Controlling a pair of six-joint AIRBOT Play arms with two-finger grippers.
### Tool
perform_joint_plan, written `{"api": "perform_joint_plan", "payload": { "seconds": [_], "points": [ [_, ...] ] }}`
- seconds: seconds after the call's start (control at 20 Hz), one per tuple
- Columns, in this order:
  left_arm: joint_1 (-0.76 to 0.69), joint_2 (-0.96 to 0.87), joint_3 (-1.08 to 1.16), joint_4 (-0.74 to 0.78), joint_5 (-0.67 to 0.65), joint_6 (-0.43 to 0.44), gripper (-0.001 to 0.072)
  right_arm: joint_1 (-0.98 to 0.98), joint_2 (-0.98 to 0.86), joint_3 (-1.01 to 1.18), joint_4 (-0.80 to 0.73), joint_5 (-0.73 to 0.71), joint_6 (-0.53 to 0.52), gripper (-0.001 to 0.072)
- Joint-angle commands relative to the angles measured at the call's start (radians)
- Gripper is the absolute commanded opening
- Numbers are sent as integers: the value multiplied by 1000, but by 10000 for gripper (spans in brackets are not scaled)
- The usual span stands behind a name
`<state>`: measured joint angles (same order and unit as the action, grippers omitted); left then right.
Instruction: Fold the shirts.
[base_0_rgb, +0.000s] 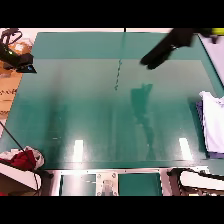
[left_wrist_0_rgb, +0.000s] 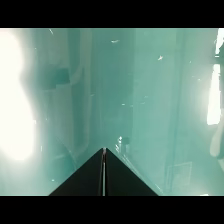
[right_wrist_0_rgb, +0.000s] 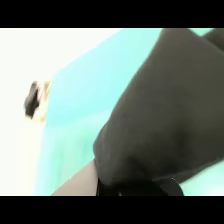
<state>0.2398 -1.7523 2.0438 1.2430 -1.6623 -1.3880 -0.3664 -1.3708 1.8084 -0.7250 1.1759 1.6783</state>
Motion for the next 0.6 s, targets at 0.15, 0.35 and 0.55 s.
{"api": "perform_joint_plan", "payload": {
  "seconds": [0.15,0.35,0.55],
  "points": [
    [0,0,0,-59,-4,-8,27,-459,40,-14,-85,102,213,18],
    [0,1,0,-69,-3,-22,28,-585,40,-147,-117,116,210,18],
    [0,0,0,-73,-4,-27,28,-629,27,-267,-108,63,148,19]
  ]
}}
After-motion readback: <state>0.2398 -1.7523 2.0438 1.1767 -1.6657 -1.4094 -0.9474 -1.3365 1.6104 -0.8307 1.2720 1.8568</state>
